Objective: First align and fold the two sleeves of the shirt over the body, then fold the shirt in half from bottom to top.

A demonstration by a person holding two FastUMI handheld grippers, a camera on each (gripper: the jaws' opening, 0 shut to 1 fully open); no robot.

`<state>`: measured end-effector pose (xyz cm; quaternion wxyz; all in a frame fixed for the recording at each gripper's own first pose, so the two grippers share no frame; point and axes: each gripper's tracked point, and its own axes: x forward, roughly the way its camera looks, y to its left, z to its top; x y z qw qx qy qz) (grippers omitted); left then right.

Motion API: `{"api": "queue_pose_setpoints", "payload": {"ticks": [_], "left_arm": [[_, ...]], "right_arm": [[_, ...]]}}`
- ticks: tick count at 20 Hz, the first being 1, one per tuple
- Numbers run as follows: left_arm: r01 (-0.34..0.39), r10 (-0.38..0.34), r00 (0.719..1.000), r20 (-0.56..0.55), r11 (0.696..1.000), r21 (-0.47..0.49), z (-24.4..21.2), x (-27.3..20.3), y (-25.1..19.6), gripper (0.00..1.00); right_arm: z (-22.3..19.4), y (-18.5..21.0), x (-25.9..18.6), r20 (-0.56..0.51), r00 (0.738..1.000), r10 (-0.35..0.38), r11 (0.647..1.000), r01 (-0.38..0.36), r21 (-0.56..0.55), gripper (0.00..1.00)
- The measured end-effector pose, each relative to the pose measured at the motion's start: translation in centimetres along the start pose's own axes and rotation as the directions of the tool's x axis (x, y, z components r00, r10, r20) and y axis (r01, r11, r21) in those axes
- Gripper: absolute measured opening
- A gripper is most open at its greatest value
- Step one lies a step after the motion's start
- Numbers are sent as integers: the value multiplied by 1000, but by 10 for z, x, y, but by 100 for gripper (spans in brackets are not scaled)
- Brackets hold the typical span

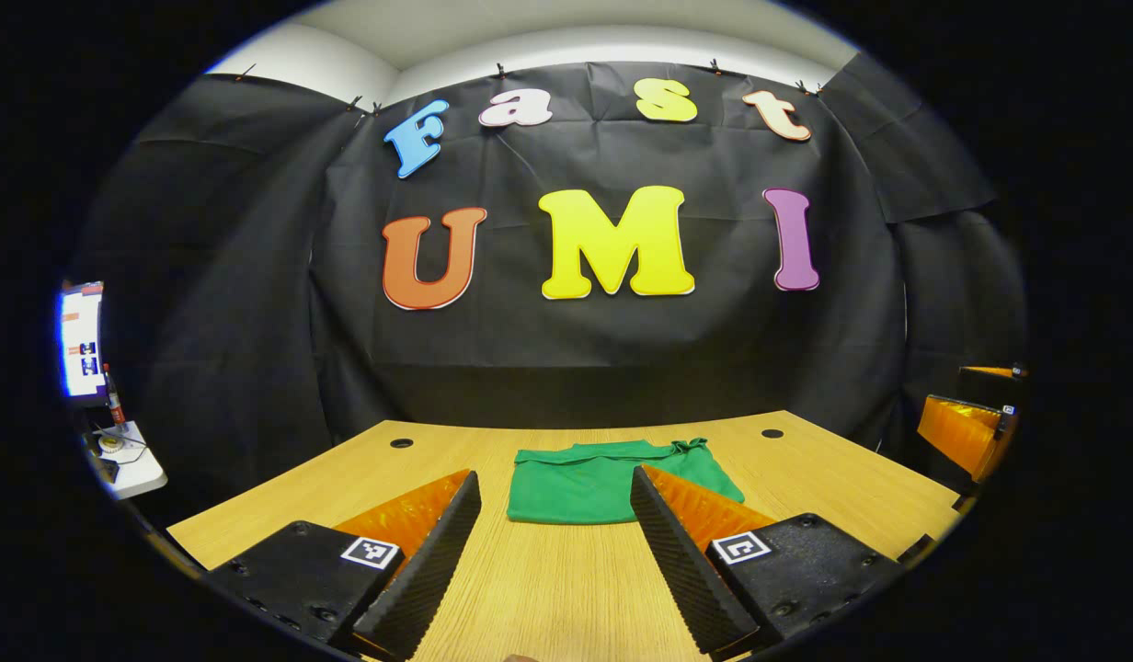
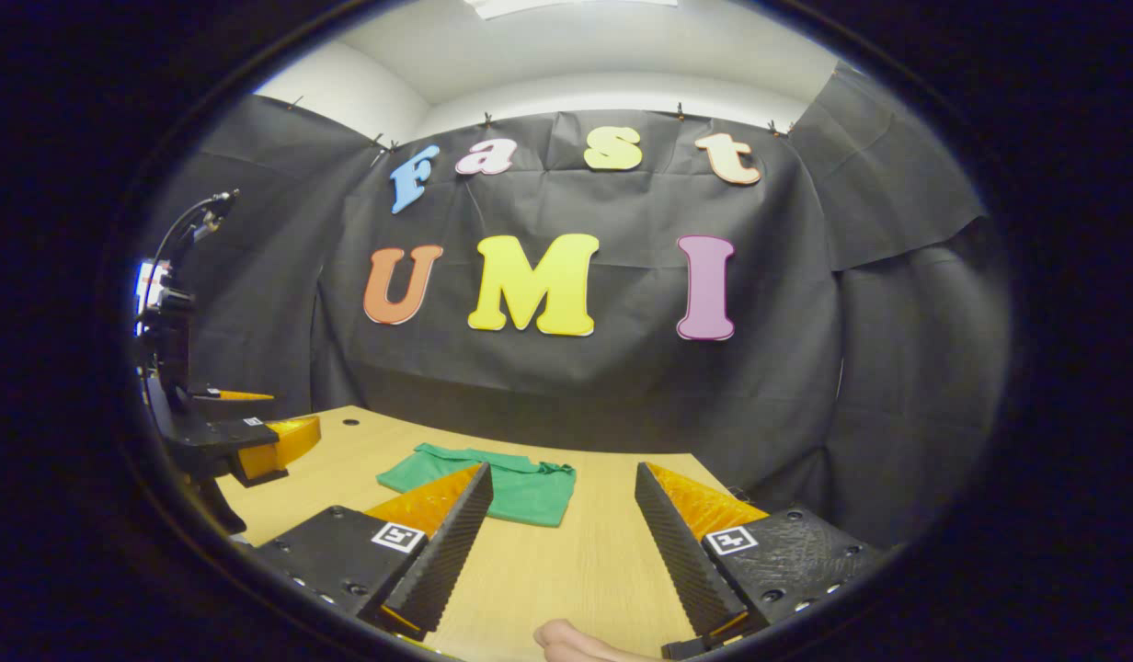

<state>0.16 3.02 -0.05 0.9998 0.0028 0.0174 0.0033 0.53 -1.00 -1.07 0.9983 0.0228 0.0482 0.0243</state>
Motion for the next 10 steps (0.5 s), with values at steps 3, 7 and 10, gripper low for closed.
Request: {"api": "queue_pose_setpoints", "payload": {"ticks": [3,7,10], "left_arm": [[-6,6,1000,4,1000,9,3,-3,2,100],[-1,-2,999,46,999,53,10,-4,-4,100],[-3,0,999,40,998,60,9,-3,-6,100]], "right_arm": [[-8,-3,5,-30,1000,-9,1000,10,17,95],[-9,-5,10,-25,1000,-15,1000,16,25,95],[-10,-3,8,-29,999,-17,1000,17,11,95]]}}
